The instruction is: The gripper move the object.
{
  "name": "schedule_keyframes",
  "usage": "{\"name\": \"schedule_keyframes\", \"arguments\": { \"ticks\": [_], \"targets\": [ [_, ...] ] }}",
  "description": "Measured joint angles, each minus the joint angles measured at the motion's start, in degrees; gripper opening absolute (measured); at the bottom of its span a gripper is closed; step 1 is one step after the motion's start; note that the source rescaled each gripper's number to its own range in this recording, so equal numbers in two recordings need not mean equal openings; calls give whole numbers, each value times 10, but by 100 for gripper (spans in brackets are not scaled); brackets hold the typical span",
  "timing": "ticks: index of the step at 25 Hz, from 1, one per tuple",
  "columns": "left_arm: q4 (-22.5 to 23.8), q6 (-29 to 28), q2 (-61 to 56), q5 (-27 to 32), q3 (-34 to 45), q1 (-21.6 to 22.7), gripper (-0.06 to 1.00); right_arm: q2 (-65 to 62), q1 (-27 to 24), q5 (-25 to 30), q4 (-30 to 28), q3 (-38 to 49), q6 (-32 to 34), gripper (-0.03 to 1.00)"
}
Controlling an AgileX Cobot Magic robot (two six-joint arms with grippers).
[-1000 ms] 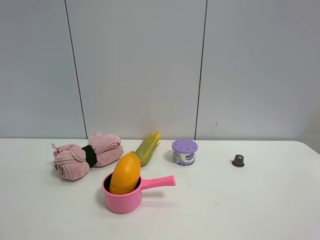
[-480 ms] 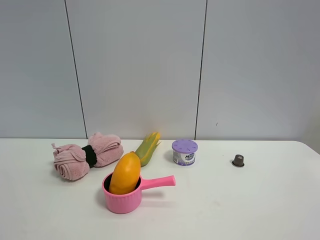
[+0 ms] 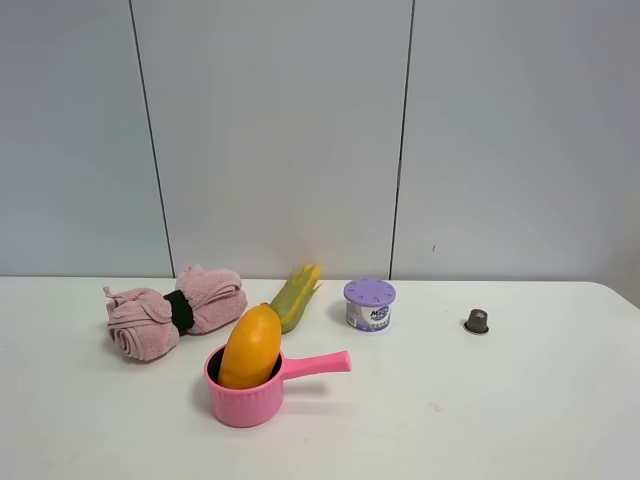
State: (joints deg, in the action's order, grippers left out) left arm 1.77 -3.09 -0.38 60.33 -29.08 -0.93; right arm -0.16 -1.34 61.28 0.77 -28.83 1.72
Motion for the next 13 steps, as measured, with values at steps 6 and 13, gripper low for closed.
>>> {"name": "schedule_keyframes", "arguments": {
  "ticks": [6,13],
  "targets": [
    [0,0,0,0,0,0,84,0,0,0,0,0,0,100],
    [0,0,0,0,0,0,84,0,0,0,0,0,0,100]
  ]
}}
